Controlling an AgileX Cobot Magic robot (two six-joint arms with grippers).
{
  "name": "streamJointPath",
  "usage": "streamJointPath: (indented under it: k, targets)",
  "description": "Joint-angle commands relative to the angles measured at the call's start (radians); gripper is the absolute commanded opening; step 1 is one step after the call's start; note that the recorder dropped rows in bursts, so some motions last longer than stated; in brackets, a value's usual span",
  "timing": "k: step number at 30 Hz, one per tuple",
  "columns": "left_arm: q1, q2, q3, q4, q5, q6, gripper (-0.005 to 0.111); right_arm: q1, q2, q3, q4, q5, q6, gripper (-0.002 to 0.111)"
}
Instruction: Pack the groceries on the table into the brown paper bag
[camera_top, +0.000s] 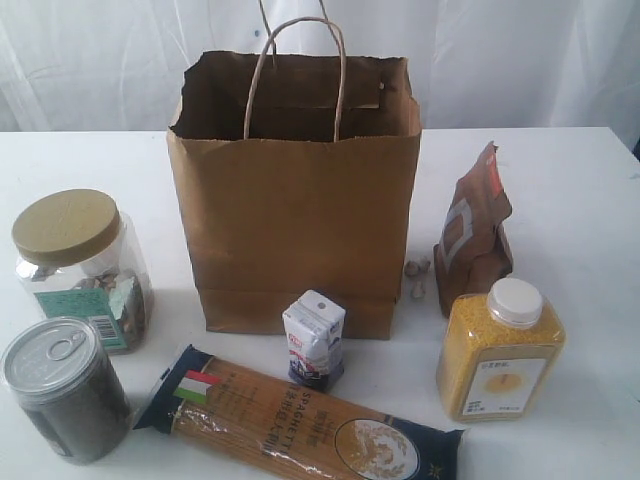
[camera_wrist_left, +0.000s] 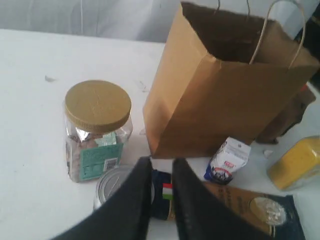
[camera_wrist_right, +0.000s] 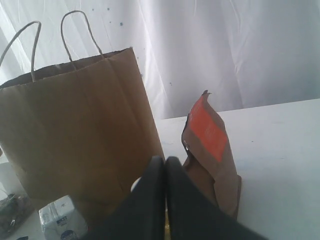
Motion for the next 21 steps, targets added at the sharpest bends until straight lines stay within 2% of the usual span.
streamJointPath:
  k: [1, 3, 4, 11, 17, 21]
  targets:
    - [-0.007, 0.184, -0.116, 0.009, 0.110, 0.055, 0.060, -0.003, -0.006, 0.004, -0.003, -0.004, -0.006, 0.000]
    - [-0.004, 0.271, -0.133, 0.029, 0.095, 0.062, 0.080, -0.003, -0.006, 0.004, -0.003, -0.004, -0.015, 0.000]
    - [-0.004, 0.307, -0.139, 0.041, 0.092, 0.062, 0.084, -0.003, -0.006, 0.004, -0.003, -0.004, -0.015, 0.000]
    - [-0.004, 0.625, -0.231, 0.074, 0.089, 0.119, 0.087, -0.003, -0.006, 0.004, -0.003, -0.005, -0.013, 0.000]
    - [-0.004, 0.832, -0.358, 0.095, 0.129, 0.162, 0.104, -0.003, -0.006, 0.004, -0.003, -0.005, -0.011, 0.000]
    - [-0.004, 0.907, -0.418, 0.100, 0.130, 0.186, 0.105, -0.003, -0.006, 0.004, -0.003, -0.003, -0.011, 0.000]
